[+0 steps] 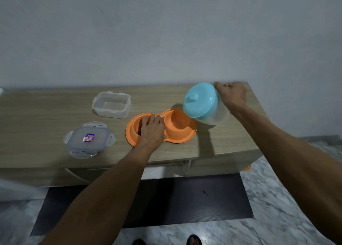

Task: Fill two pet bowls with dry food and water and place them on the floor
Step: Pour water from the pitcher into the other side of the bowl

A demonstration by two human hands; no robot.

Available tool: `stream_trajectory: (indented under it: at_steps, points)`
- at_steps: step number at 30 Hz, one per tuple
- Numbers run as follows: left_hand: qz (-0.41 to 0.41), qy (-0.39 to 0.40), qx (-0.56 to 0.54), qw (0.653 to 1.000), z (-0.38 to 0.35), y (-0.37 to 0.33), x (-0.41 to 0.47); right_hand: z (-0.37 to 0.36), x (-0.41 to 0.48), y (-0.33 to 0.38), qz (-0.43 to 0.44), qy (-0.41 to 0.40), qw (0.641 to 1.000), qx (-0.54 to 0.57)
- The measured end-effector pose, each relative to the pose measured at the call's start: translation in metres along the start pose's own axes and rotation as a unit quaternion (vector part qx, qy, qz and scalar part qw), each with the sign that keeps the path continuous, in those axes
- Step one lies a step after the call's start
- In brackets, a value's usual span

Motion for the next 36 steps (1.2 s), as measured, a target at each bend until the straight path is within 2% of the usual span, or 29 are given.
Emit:
stream_trajectory:
  at_steps: [17, 36]
  points:
    - [-0.006, -0.01, -0.008, 1.0, -0.003, 0.002, 0.0, -0.003, -0.017, 0.015, 0.089, 0.007, 0.99, -0.11]
    - [-0.005, -0.015, -0.02, 1.0, -0.006, 0.002, -0.002, -0.01, -0.013, 0.013, 0.107, 0.008, 0.984, -0.141]
Point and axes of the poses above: each hand's wrist, its own x-axis towards the middle knuckle, its own z-axis out of the back of the hand, y = z × x, the point moved 1 cm from there along x, towards the middle knuckle, and after that the axes turned 1 degree about y, right-handed, at the moved point
